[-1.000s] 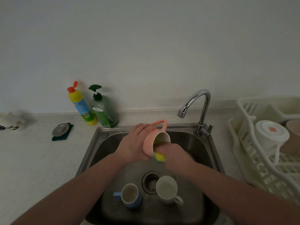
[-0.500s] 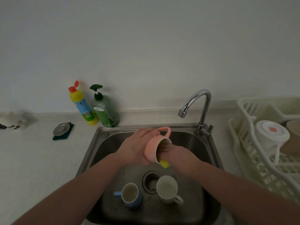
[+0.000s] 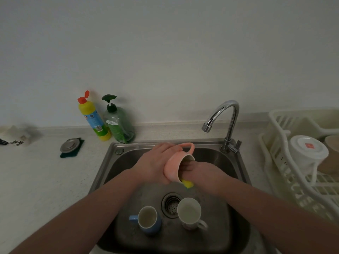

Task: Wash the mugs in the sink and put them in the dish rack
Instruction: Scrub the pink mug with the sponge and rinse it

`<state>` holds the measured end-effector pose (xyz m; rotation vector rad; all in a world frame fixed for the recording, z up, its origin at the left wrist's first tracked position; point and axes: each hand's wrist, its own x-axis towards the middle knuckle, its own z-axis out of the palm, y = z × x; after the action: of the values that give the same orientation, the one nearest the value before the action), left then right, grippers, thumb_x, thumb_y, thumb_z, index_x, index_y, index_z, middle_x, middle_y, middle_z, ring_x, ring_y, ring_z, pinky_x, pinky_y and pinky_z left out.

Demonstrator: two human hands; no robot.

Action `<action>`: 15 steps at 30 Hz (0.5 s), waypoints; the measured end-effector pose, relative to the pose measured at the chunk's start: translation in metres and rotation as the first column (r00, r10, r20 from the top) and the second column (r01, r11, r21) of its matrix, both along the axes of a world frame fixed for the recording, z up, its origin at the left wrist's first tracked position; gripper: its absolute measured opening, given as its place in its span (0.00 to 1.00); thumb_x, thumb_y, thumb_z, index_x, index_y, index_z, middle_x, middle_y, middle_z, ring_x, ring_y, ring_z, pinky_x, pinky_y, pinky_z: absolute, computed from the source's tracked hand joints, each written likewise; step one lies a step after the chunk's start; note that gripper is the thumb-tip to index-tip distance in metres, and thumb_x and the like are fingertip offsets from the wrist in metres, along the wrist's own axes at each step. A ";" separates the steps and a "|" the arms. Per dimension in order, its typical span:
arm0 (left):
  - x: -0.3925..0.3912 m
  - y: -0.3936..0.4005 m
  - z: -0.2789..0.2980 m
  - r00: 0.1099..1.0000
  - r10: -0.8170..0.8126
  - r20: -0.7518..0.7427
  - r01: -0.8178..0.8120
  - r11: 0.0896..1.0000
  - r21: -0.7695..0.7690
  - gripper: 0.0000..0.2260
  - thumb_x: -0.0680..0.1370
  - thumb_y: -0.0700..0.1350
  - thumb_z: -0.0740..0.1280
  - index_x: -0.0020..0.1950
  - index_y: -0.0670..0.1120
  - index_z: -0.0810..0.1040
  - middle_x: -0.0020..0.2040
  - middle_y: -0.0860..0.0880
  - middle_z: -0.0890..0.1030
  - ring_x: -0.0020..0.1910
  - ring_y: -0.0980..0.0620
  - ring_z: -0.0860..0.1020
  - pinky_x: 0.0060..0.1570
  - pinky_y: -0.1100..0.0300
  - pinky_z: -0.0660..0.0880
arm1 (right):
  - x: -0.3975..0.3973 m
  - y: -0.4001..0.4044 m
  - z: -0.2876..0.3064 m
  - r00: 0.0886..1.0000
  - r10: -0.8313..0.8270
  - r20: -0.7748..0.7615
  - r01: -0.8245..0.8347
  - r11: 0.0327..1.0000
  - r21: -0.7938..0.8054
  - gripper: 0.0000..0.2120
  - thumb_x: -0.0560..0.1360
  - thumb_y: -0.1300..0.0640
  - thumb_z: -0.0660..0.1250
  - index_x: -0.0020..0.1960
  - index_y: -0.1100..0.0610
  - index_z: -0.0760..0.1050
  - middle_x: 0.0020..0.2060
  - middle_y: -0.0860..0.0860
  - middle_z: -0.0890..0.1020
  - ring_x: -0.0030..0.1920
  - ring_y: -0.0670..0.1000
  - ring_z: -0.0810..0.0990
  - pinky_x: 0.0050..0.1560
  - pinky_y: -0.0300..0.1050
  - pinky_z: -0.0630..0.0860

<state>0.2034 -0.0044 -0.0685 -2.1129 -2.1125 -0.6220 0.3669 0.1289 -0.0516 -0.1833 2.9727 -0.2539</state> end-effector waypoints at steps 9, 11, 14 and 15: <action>0.002 -0.005 0.006 0.988 0.002 0.157 0.005 0.999 -0.047 0.42 0.60 0.56 0.73 0.72 0.54 0.60 0.64 0.52 0.74 0.63 0.56 0.71 0.62 0.56 0.72 | 0.003 -0.026 -0.003 0.933 -0.356 -0.063 0.277 0.817 -0.506 0.12 0.73 0.65 0.66 0.55 0.56 0.78 0.43 0.46 0.77 0.43 0.47 0.74 0.36 0.25 0.64; 0.001 -0.005 0.007 0.986 0.022 0.168 -0.013 0.998 -0.055 0.43 0.59 0.56 0.74 0.71 0.56 0.60 0.64 0.53 0.73 0.64 0.56 0.71 0.62 0.56 0.72 | 0.002 -0.027 -0.002 0.939 -0.336 -0.071 0.259 0.829 -0.496 0.11 0.72 0.65 0.66 0.54 0.57 0.77 0.43 0.46 0.76 0.43 0.47 0.74 0.37 0.26 0.64; -0.001 -0.004 0.010 0.990 -0.017 0.142 0.018 1.000 -0.008 0.42 0.59 0.57 0.74 0.70 0.51 0.64 0.64 0.50 0.75 0.63 0.55 0.72 0.62 0.56 0.73 | 0.002 -0.016 -0.001 0.981 -0.173 -0.087 0.139 0.942 -0.307 0.20 0.73 0.64 0.66 0.64 0.54 0.72 0.60 0.50 0.77 0.59 0.52 0.76 0.56 0.41 0.73; -0.002 -0.004 0.011 0.992 -0.033 0.121 0.035 0.999 -0.011 0.41 0.59 0.57 0.74 0.70 0.50 0.64 0.64 0.49 0.75 0.63 0.54 0.73 0.62 0.57 0.72 | 0.002 -0.010 -0.001 0.993 -0.089 -0.081 0.072 0.978 -0.194 0.23 0.74 0.64 0.65 0.69 0.54 0.69 0.66 0.52 0.74 0.65 0.53 0.72 0.62 0.46 0.72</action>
<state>0.2013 -0.0081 -0.0579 -2.1751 -2.1505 -0.7598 0.3692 0.1190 -0.0524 -0.0978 3.0453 -0.5566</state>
